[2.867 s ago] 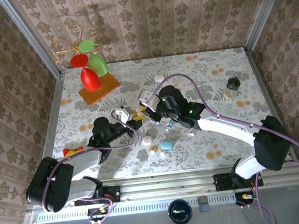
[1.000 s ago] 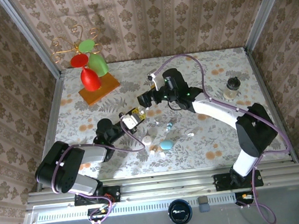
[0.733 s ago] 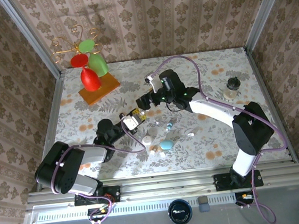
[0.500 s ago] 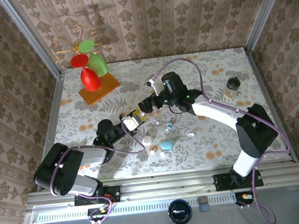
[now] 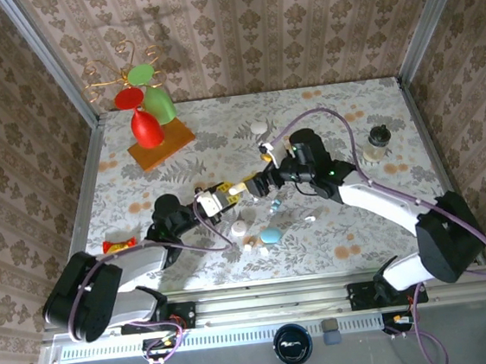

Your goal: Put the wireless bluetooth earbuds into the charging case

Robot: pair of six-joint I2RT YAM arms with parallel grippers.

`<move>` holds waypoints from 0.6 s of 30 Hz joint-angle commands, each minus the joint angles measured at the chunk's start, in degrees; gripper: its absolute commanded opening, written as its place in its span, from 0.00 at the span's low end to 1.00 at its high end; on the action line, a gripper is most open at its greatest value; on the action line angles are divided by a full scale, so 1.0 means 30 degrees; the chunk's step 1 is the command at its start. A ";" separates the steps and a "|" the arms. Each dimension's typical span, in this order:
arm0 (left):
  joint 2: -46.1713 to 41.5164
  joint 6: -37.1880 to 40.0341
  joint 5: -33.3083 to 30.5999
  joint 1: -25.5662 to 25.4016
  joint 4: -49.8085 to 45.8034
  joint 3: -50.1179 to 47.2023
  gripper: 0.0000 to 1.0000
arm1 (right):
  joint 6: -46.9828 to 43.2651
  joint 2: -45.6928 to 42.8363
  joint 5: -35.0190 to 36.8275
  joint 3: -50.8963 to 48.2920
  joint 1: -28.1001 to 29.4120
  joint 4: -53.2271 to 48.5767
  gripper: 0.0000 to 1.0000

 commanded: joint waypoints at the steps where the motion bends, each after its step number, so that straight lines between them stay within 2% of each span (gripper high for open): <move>1: -0.1786 -0.0672 0.2745 0.0065 -0.3171 0.0975 0.00 | -0.3249 -0.1546 -0.2098 -0.0314 -0.0197 -0.0501 0.99; 5: -0.3585 0.0194 0.3505 0.0042 -0.7489 0.1645 0.00 | -0.8314 -0.2408 -0.4219 0.0909 -0.0140 -0.5642 0.91; 8: -0.3991 -0.0211 0.3949 0.0065 -0.7895 0.1868 0.00 | -1.0335 -0.2885 -0.4874 0.1451 0.0154 -0.7674 0.85; 11: -0.3779 -0.1051 0.4796 0.0061 -0.7657 0.2323 0.00 | -1.1645 -0.3180 -0.5012 0.1391 0.0740 -0.8010 0.80; 16: -0.3352 -0.1766 0.5582 0.0065 -0.6811 0.2472 0.00 | -1.1642 -0.2557 -0.4523 0.1272 0.1569 -0.5798 0.78; 18: -0.3265 -0.1766 0.5633 0.0065 -0.6810 0.2533 0.00 | -1.1767 -0.2018 -0.4598 0.1601 0.1704 -0.5627 0.66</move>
